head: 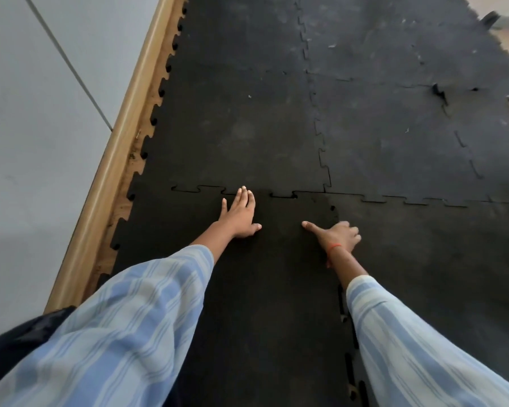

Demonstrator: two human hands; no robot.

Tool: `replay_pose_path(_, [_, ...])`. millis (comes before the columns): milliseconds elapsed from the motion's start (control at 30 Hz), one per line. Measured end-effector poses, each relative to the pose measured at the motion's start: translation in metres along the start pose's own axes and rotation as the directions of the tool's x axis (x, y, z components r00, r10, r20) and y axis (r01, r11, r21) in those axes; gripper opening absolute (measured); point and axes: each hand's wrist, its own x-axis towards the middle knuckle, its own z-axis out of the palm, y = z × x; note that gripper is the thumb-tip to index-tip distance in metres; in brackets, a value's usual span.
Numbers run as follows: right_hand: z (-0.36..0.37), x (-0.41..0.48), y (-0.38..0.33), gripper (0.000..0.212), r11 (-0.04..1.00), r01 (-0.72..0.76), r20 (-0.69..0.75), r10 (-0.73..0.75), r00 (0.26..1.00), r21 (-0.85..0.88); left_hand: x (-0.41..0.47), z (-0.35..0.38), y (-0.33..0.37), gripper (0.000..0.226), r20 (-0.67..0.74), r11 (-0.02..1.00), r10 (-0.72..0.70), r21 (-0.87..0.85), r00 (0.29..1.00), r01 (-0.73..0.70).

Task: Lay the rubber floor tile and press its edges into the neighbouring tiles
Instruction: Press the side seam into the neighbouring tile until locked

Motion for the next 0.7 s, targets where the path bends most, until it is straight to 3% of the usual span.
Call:
replay_pose_path(100, [-0.001, 0.013, -0.003, 0.099, 0.945, -0.16, 0.105, 0.134, 0.985, 0.286, 0.001, 0.0, -0.003, 0.092, 0.023, 1.0, 0.009, -0.002, 1.0, -0.009])
replay_pose_path(200, [0.003, 0.02, -0.005, 0.083, 0.805, -0.206, 0.14, 0.153, 0.978, 0.557, 0.0, -0.004, -0.002, 0.092, 0.042, 1.0, 0.002, -0.02, 0.999, -0.001])
replay_pose_path(267, [0.003, 0.023, -0.003, 0.072, 0.729, -0.221, 0.177, 0.139, 0.974, 0.647, 0.001, -0.008, 0.0, 0.093, 0.059, 1.0, -0.012, -0.017, 0.998, 0.013])
replay_pose_path(367, [0.002, 0.024, -0.002, 0.066, 0.718, -0.194, 0.164, 0.112, 0.98, 0.668, 0.003, -0.01, 0.005, 0.093, 0.076, 1.0, -0.021, -0.012, 0.997, 0.022])
replay_pose_path(533, [0.004, 0.028, -0.006, 0.078, 0.777, -0.168, 0.088, 0.144, 0.986, 0.607, 0.004, -0.007, 0.002, 0.092, 0.051, 1.0, -0.003, -0.007, 0.999, 0.003])
replay_pose_path(700, [0.007, 0.03, -0.006, 0.067, 0.815, -0.146, 0.052, 0.142, 0.989, 0.56, 0.004, -0.006, 0.0, 0.093, 0.046, 1.0, 0.008, 0.007, 0.999, -0.008])
